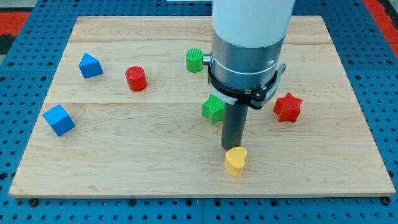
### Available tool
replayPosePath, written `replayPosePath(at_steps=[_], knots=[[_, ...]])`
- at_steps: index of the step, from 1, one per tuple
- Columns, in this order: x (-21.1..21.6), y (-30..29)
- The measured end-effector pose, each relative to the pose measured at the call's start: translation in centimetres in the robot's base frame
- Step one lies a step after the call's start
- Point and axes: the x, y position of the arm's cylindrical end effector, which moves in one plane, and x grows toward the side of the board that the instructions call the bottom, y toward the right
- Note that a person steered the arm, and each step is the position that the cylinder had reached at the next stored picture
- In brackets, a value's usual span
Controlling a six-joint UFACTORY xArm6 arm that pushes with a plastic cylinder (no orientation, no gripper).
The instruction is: Push the yellow heart to the bottom right of the board
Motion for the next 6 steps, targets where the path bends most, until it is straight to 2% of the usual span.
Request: replayPosePath(at_steps=[2,3,4,6], knots=[[0.3,-6.8],[2.1,-6.8],[3.7,-4.9],[4.3,9.7]])
